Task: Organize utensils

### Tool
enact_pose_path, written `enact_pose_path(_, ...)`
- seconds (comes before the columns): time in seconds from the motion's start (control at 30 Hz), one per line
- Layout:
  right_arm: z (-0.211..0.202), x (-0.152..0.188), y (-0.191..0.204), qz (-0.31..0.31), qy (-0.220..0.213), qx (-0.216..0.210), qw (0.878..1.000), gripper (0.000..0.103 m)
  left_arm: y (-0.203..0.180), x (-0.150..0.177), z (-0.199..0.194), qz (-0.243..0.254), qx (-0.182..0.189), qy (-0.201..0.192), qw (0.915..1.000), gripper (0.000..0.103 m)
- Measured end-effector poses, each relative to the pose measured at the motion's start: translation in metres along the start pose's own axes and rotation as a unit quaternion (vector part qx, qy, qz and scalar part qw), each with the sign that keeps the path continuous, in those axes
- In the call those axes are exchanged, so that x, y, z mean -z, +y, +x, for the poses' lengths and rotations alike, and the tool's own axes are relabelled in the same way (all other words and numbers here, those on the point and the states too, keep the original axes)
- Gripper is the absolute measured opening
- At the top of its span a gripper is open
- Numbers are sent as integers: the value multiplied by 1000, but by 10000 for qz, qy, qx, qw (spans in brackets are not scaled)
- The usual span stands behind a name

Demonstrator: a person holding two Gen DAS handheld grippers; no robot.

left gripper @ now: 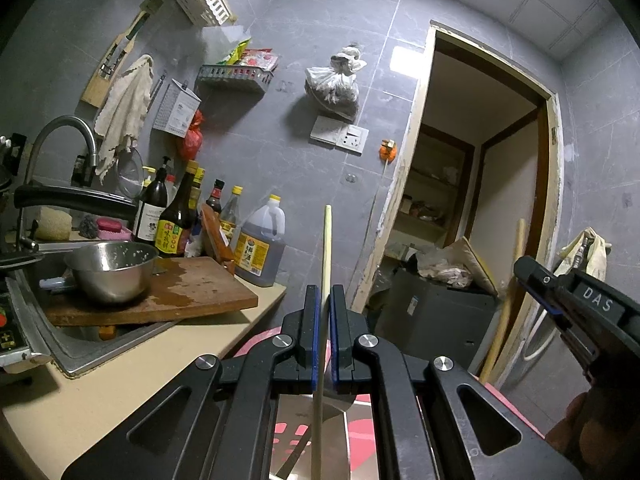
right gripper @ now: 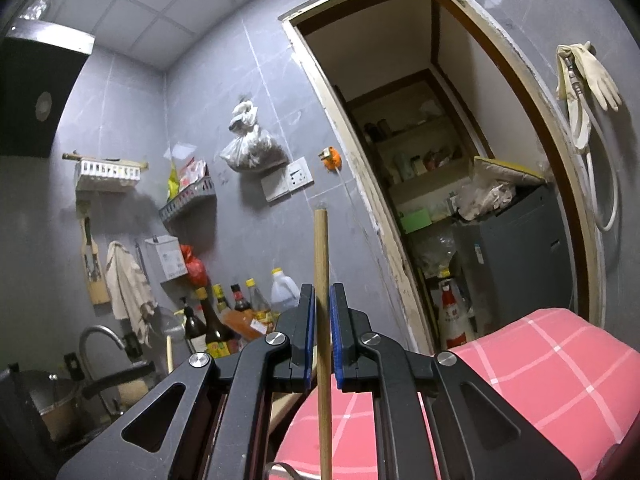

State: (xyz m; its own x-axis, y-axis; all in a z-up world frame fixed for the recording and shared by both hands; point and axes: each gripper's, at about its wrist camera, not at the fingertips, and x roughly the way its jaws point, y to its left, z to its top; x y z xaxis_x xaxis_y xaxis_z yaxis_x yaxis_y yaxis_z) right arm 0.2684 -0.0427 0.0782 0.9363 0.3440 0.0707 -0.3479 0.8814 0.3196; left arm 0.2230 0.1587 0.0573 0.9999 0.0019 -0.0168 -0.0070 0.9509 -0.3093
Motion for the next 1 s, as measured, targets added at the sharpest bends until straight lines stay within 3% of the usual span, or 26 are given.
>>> enact_pose_path(0.4,-15,16,4,-441,515,-214,9975,7,1,5,-3,138,297,377,9987,3)
enact_pose_path(0.57,-16,18,-4,-402,658,-108,9970,26,-2,8,-1,209,312,437,9983,3)
enact_pose_path(1.0,-27,19,-15,-403,760,-26,9963,26,1,8,3,137,445,470,9978,3)
